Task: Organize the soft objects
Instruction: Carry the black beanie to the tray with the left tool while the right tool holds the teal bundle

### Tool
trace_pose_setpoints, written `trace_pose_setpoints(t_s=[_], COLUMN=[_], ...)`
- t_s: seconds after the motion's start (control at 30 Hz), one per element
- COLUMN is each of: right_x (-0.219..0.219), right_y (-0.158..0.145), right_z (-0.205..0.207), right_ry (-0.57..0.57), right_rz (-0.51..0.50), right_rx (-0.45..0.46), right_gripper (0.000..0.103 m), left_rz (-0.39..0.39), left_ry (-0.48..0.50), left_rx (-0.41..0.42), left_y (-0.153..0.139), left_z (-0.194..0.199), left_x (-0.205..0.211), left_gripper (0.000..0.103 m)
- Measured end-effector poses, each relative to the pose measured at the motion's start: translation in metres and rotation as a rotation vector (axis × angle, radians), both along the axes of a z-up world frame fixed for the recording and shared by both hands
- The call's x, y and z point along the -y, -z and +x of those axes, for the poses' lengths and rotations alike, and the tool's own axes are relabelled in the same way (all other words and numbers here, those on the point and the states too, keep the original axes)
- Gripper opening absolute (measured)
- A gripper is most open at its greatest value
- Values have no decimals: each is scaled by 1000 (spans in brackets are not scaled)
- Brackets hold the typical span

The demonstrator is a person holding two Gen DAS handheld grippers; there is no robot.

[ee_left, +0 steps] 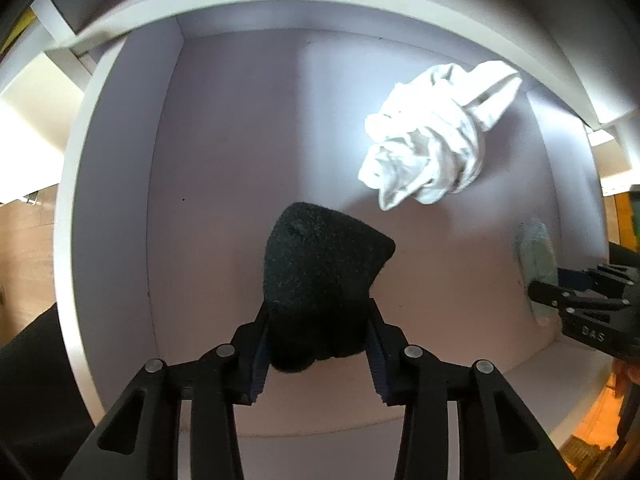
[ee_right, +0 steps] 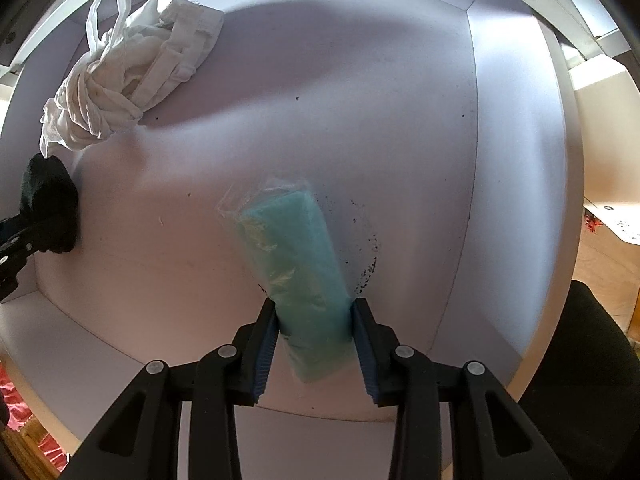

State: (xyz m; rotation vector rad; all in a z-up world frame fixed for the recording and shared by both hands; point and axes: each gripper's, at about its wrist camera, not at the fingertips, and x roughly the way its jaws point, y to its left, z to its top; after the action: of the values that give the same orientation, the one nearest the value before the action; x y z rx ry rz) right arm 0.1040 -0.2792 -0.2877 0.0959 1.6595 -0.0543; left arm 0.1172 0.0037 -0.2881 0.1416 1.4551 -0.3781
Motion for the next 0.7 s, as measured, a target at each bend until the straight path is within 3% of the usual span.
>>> trace_pose_setpoints(t_s=[0.2, 0.4, 0.7], right_x=[0, -2, 1], right_y=[-2, 1, 4], right_z=[0, 0, 1], right_ry=[-4, -2, 27], right_rz=[-4, 0, 26], right_rx=[-1, -6, -13], right_gripper=[37, 37, 37], left_rz=[-47, -88, -215], left_ry=[-5, 63, 134], left_rx=[64, 133, 242], left_y=[-37, -81, -163], left_z=[-6, -19, -34], left_x=[0, 5, -4], left_gripper=[40, 40, 40])
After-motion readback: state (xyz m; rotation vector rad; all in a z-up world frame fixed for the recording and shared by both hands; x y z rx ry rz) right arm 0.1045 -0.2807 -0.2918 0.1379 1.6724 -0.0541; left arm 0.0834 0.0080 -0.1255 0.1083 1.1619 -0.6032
